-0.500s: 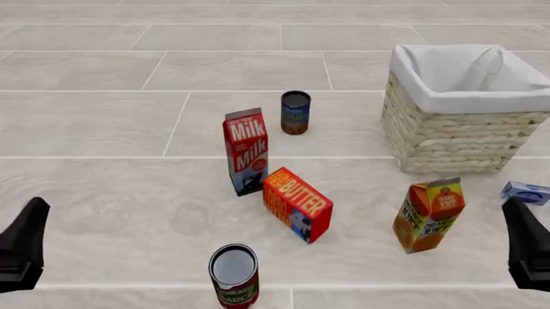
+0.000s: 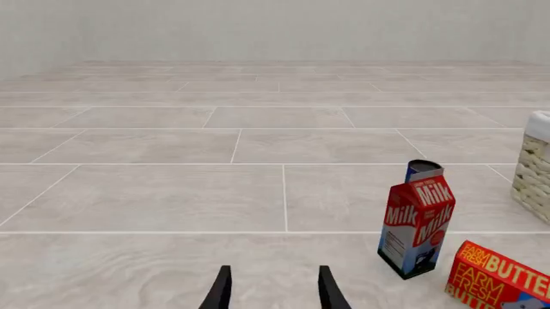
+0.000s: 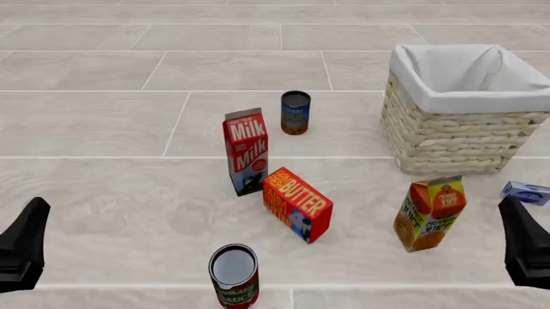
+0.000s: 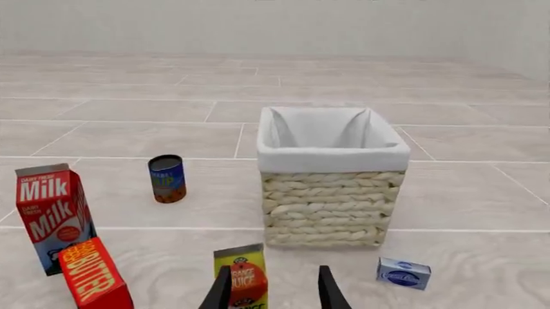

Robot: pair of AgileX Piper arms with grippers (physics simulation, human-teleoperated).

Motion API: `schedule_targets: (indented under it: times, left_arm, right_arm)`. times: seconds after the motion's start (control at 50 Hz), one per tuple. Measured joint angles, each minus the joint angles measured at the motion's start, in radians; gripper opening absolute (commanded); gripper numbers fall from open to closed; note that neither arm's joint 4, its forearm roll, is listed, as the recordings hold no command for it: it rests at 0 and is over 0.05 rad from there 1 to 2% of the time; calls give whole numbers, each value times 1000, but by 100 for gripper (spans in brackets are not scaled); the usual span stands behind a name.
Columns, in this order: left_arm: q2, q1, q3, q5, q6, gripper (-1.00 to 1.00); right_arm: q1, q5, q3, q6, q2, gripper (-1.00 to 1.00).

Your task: Pick the cream cheese and place it in the basket.

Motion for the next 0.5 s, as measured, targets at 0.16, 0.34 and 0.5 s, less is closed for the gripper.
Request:
schedule_targets:
  times: [0.16,0.34,0.5]
  left_arm:
    - [0,0,0,0,0,100]
    - [0,0,0,0,0,100]
    - [0,0,0,0,0,100]
  right_arm:
    - [5,45,-51,-14,-3,100]
    - [6,94,-139,-29,24,100]
    - [-4,143,-229,-39,60,100]
